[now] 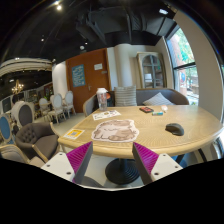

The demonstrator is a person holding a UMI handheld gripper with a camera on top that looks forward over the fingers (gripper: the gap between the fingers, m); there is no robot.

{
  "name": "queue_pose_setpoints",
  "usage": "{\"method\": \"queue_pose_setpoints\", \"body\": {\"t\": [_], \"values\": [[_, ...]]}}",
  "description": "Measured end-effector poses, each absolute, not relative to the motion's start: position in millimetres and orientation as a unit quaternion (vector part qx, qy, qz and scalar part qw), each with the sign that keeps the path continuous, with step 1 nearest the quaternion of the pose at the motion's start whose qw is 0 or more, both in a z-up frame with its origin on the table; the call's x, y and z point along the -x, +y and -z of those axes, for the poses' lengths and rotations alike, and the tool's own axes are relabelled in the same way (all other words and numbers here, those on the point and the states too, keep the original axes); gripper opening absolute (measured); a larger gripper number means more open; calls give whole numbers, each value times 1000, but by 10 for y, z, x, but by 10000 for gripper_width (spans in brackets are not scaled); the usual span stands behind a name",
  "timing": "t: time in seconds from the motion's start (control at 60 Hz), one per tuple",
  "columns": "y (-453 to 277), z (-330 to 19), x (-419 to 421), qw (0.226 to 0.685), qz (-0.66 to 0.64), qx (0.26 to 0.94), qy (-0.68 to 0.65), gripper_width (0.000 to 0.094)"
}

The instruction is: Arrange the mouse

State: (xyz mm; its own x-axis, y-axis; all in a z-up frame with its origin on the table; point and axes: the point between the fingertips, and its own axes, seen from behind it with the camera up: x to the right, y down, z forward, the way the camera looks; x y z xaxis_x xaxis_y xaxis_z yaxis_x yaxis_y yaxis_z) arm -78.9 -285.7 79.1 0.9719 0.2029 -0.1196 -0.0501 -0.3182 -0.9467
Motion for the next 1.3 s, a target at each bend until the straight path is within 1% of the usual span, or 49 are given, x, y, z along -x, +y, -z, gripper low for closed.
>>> {"method": "queue_pose_setpoints", "body": {"t": [0.167, 0.233, 0.25, 0.267, 0.333, 0.35, 0.367, 0.383, 0.467, 0.55, 0.617, 0.683, 0.783, 0.85, 1.0, 1.15, 1.183, 1.217, 1.233, 1.267, 1.283, 1.3], "values": [[-2712, -822, 497, 588, -91, 803, -34, 822], [-2618, -767, 304, 588, -81, 804, -26, 819], [-2570, -667, 283, 589, -77, 804, -23, 813], [-2622, -778, 75, 585, -72, 807, -21, 813], [-2497, -680, -332, 582, -44, 812, 0, 811], [-2423, -755, -347, 580, -36, 814, 8, 811], [-2387, -729, -478, 580, -28, 814, 14, 810], [-2343, -618, -692, 582, -20, 813, 17, 811], [-2265, -555, -1391, 582, 23, 811, 44, 811], [-1997, -330, -1892, 568, 56, 818, 69, 809], [-1936, -316, -2158, 559, 68, 823, 67, 810], [-1709, -249, -2248, 556, 72, 826, 61, 809], [-1411, -255, -2192, 555, 52, 830, 24, 810], [-1220, -185, -2216, 534, 59, 843, 13, 798], [-850, -26, -2271, 497, 62, 866, -13, 802], [-473, -1, -2512, 481, 59, 875, 9, 788], [-398, 13, -2581, 480, 65, 875, 18, 776], [-338, 50, -2640, 473, 69, 878, 30, 729], [-308, 60, -2652, 471, 68, 879, 34, 684], [-248, 81, -2637, 468, 60, 881, 39, 553], [-242, 94, -2660, 464, 60, 883, 43, 521], [-229, 78, -2681, 465, 61, 882, 48, 518]]}}
